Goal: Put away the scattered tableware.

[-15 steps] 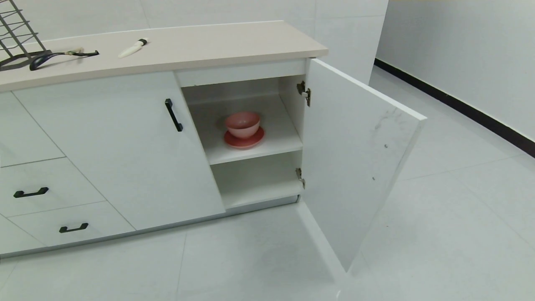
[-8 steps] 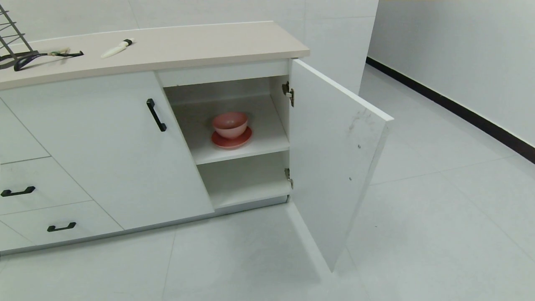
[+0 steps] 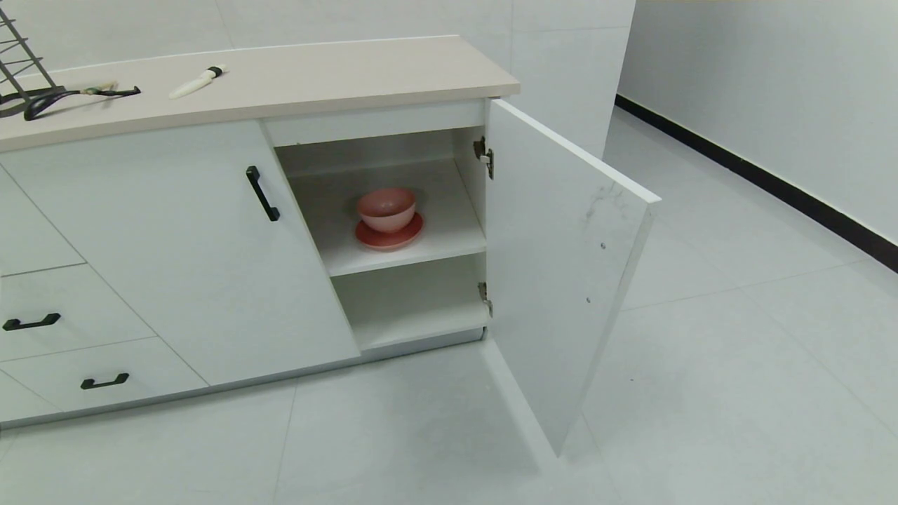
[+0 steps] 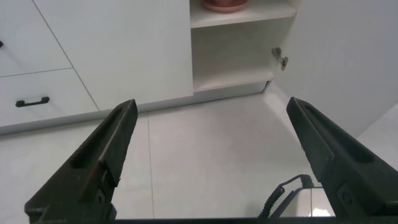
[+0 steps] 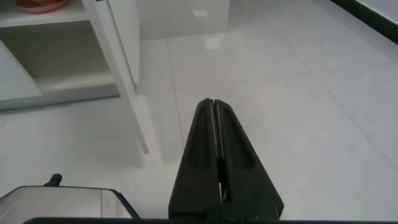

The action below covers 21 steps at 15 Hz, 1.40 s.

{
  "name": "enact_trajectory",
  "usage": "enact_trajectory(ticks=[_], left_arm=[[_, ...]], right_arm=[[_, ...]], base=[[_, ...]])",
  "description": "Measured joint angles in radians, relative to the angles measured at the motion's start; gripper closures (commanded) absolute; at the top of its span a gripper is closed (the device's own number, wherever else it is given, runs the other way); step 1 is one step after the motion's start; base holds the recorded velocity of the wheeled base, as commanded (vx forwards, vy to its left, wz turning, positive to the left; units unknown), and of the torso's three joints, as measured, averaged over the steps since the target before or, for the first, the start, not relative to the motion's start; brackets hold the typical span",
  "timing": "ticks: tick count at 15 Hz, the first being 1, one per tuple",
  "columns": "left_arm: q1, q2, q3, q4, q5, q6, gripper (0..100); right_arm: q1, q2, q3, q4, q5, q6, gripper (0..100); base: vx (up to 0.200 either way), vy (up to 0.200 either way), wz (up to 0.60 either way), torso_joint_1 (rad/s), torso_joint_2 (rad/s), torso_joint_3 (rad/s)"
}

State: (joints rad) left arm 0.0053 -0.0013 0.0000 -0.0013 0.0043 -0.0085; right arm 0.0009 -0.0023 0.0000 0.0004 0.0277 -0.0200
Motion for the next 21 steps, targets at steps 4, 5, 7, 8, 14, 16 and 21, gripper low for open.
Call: enact_trajectory(ticks=[4,5,7,8,14,16,21], left_arm=[[0.0,0.0,0.0,0.0,0.0,0.0,0],[0.0,0.0,0.0,0.0,0.0,0.0,0],[0.0,0.0,0.0,0.0,0.0,0.0,0],[0.001,0.0,0.0,0.0,0.0,0.005,0],[0.0,0.0,0.0,-0.001,0.027,-0.032,0],[0.0,0.0,0.0,-0.001,0.028,-0.028,0],[0.0,0.0,0.0,-0.003,0.029,-0.03,0]], right_arm=[[0.0,0.0,0.0,0.0,0.002,-0.004,100],[0.001,0.0,0.0,0.0,0.001,-0.002,100],[0.0,0.0,0.0,0.0,0.001,-0.001,100],[0.0,0.0,0.0,0.0,0.0,0.001,100],[0.0,0.001,0.0,-0.043,-0.005,0.037,100],[-0.002,0.009,-0.023,-0.192,0.002,0.029,100],[0.016,0.221,-0.176,-0.274,0.111,-0.015,100]], base=[[0.0,0.0,0.0,0.0,0.0,0.0],[0.0,0.0,0.0,0.0,0.0,0.0],[0.0,0.0,0.0,0.0,0.0,0.0],[0.0,0.0,0.0,0.0,0.0,0.0],[0.0,0.0,0.0,0.0,0.0,0.0],[0.0,0.0,0.0,0.0,0.0,0.0],[0.0,0.0,0.0,0.0,0.0,0.0]])
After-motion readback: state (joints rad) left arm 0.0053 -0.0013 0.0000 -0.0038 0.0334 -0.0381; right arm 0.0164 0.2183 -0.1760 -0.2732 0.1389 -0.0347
